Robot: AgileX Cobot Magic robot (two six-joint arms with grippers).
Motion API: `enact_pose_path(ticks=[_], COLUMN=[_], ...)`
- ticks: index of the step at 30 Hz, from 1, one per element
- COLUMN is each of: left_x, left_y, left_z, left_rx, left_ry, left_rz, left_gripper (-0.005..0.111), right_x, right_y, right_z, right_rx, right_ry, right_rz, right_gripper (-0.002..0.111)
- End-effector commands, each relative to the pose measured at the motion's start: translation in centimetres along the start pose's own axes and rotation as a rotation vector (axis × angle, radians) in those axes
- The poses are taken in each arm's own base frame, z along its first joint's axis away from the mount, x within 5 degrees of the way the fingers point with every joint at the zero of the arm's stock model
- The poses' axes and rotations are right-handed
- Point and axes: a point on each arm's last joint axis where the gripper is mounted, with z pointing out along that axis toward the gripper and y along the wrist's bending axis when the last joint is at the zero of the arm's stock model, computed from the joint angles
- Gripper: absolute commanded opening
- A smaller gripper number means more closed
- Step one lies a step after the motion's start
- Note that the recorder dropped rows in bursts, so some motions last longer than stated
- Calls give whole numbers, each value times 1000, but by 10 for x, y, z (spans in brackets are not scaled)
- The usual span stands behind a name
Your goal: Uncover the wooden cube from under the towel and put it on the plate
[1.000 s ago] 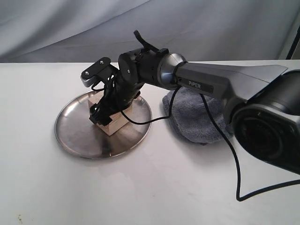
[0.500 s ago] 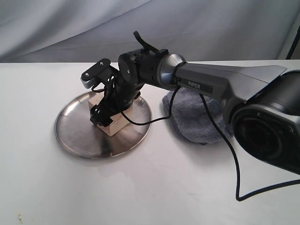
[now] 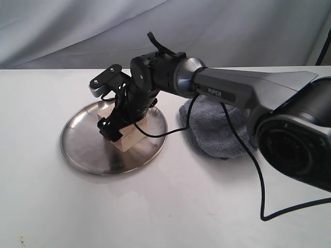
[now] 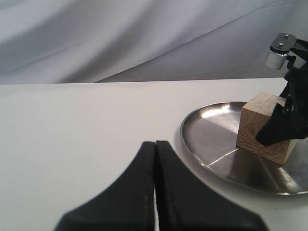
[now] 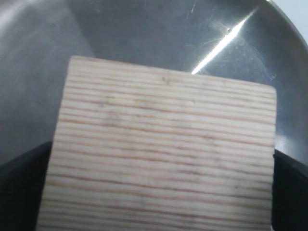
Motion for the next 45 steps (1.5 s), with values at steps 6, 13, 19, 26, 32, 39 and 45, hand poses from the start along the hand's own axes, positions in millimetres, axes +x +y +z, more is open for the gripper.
enact_pose_path(ticks=[6,13,19,26,32,39,45], left_x=[1,1,1,1,1,1,1], left_y=[0,0,0,0,0,0,0], left_z=[0,0,0,0,0,0,0], left_rx=[-2,-2,-2,-2,-2,-2,-2], left_ry=[-7,-7,-7,-7,-7,-7,-7], left_rz=[-8,-8,-8,-8,-8,-8,-8], left_gripper=[0,0,0,0,0,0,0], right_x=[-7,-25,-28,-17,6,91,156], right_y=[1,2,10,19,37,60,70], right_z=[-19,-83,-151,-209,-288,-336,-346], right_rx=[-2,-1,-60,-105,-151,-130,9], right_ry=[-7,-40,-14,37,-71,-112,-453], right_rz=[-1,-30,-78,-47,-42,-24,28], right_gripper=[105,105,103,79,44,0,0])
